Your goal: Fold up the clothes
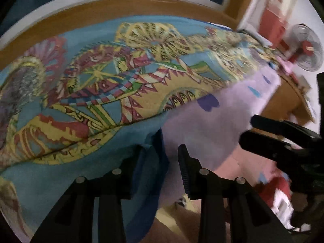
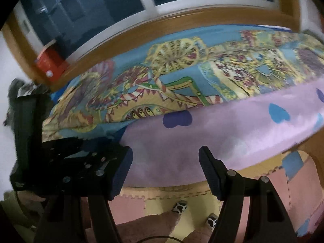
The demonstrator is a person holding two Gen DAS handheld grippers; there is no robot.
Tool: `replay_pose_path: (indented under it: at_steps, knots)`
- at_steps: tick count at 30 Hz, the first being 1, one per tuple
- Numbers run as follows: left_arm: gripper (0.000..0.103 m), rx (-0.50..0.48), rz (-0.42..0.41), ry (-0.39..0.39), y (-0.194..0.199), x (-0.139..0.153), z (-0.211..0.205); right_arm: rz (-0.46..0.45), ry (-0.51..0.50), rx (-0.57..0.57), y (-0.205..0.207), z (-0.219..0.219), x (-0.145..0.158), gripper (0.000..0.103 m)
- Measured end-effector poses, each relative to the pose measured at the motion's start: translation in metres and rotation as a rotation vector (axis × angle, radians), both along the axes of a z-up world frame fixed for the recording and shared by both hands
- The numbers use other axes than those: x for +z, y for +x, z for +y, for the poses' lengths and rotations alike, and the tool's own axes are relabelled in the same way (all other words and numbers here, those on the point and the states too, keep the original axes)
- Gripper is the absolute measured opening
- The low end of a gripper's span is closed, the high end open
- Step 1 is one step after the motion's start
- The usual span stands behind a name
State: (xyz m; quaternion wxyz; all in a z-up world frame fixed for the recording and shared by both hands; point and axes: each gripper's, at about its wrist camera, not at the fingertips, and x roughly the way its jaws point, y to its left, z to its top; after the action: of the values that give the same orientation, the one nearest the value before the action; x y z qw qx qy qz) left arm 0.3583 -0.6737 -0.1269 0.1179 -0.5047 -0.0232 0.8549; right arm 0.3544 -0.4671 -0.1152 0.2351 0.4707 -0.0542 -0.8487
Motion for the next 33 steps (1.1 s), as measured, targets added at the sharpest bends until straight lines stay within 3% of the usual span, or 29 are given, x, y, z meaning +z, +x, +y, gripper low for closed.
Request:
replay_pose_path:
  at_steps: [1, 2, 3, 5, 7, 11, 16, 26, 33]
  knots:
    - [0.025, 0.022, 0.014, -0.032, 0.000, -0.001, 0.003, 0.003, 0.000, 0.025, -0.002, 0.003, 0.000, 0.069]
    - [0.004, 0.048, 0.023, -0.058, 0.001, -0.002, 0.002, 0.006, 0.000, 0.049, -0.004, 0.005, 0.000, 0.069]
    - [0.001, 0.075, 0.029, -0.072, 0.001, -0.003, 0.001, 0.003, -0.004, 0.066, -0.005, 0.008, -0.001, 0.068]
    - [0.001, 0.157, 0.009, 0.010, 0.003, 0.001, -0.013, -0.007, -0.012, 0.100, -0.008, 0.013, -0.003, 0.068]
    - [0.000, 0.224, 0.044, 0.037, 0.015, 0.015, -0.024, -0.013, -0.019, 0.131, -0.010, 0.018, -0.006, 0.069]
    - [0.000, 0.292, 0.105, 0.168, 0.050, 0.056, -0.038, -0.018, -0.032, 0.179, -0.010, 0.027, -0.010, 0.069]
    - [0.000, 0.361, 0.178, 0.258, 0.086, 0.103, -0.041, -0.016, -0.035, 0.215, -0.012, 0.036, -0.014, 0.069]
    - [0.000, 0.458, 0.362, 0.269, 0.154, 0.178, -0.046, 0.062, -0.021, 0.158, -0.024, 0.077, -0.004, 0.069]
    - [0.000, 0.471, 0.443, 0.226, 0.184, 0.205, -0.043, 0.145, -0.010, 0.096, -0.027, 0.111, 0.012, 0.069]
